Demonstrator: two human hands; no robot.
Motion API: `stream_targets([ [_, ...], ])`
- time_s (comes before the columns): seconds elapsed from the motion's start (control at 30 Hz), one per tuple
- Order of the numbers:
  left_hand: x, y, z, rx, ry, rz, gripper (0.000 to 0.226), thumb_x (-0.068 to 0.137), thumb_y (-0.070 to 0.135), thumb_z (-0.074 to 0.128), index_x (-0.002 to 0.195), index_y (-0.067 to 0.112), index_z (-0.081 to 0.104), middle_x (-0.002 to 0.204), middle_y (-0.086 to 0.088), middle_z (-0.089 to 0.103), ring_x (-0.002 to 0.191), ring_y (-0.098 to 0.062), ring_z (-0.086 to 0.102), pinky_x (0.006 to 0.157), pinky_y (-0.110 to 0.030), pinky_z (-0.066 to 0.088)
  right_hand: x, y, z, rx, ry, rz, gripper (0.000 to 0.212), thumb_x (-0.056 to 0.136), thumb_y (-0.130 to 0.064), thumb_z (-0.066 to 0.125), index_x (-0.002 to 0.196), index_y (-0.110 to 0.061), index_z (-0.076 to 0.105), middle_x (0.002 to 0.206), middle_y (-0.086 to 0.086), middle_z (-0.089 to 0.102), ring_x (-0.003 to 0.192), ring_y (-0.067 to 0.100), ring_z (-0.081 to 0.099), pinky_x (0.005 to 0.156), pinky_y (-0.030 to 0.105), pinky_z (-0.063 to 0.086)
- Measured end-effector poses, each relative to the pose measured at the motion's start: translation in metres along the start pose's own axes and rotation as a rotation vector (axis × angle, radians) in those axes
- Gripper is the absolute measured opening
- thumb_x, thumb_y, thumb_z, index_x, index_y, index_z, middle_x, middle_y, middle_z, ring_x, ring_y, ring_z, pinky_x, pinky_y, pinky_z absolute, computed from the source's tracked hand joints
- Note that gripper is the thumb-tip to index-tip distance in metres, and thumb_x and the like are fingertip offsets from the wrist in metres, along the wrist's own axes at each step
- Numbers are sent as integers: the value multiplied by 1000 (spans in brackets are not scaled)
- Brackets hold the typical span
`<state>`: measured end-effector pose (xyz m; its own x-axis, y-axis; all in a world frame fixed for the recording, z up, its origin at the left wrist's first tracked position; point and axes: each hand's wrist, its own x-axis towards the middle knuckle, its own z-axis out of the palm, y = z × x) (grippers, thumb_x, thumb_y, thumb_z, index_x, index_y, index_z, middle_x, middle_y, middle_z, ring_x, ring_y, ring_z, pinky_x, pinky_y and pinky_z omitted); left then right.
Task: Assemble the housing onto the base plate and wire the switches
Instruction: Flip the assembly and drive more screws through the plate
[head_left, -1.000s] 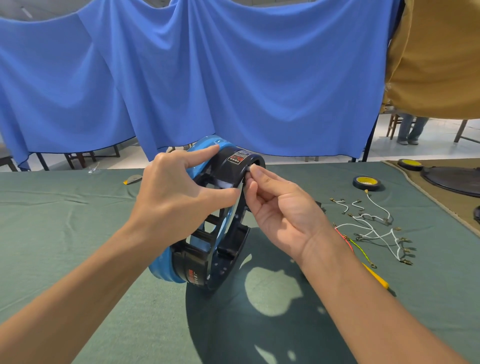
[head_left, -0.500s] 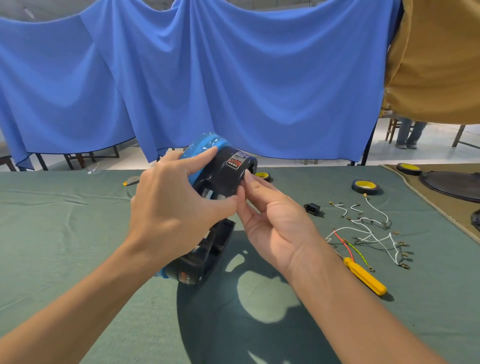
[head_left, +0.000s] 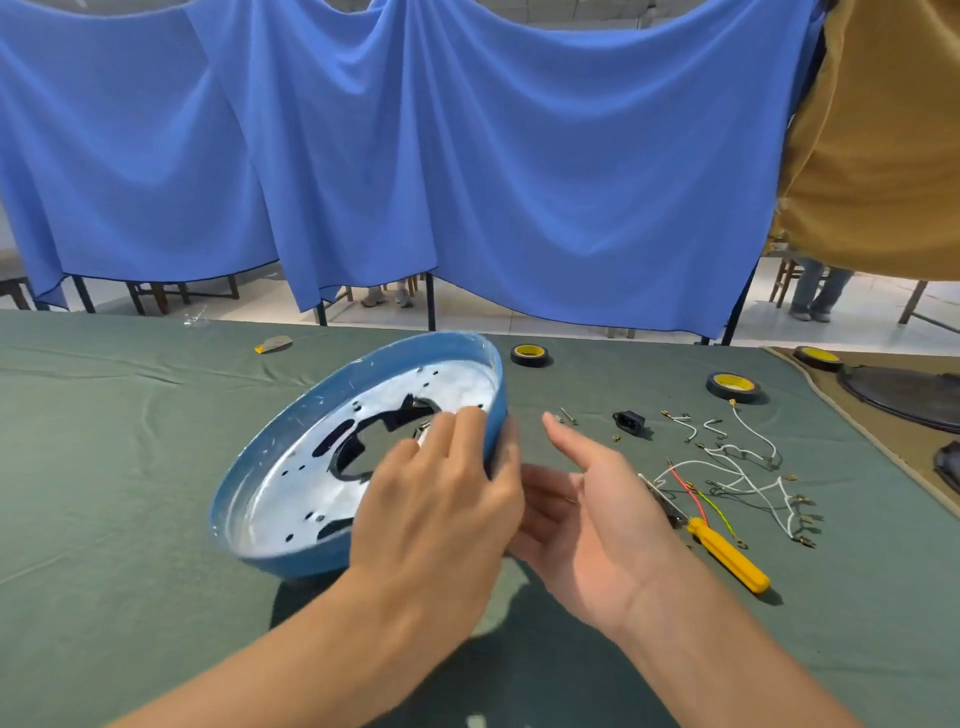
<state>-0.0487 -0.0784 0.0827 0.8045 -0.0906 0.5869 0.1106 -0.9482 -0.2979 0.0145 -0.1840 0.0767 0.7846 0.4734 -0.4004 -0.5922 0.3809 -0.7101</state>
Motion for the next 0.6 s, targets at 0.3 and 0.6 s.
stream_targets([
  [0.3,-27,38,18,-98,-238,228,33,75,19,39,88,16,70,77,-7,65,61,-22,58,51,-28,41,4,8,-32,-59,-94,264,51,67,-45,82,104,-12,77,100,4,74,86,21,71,92,36,54],
  [0.6,18,-28,27,-765,-395,-60,22,98,42,48,115,38,62,71,25,55,68,-1,56,69,-27,46,23,14,-44,-142,28,228,78,53,-36,84,115,9,62,107,24,68,86,32,66,87,45,55],
])
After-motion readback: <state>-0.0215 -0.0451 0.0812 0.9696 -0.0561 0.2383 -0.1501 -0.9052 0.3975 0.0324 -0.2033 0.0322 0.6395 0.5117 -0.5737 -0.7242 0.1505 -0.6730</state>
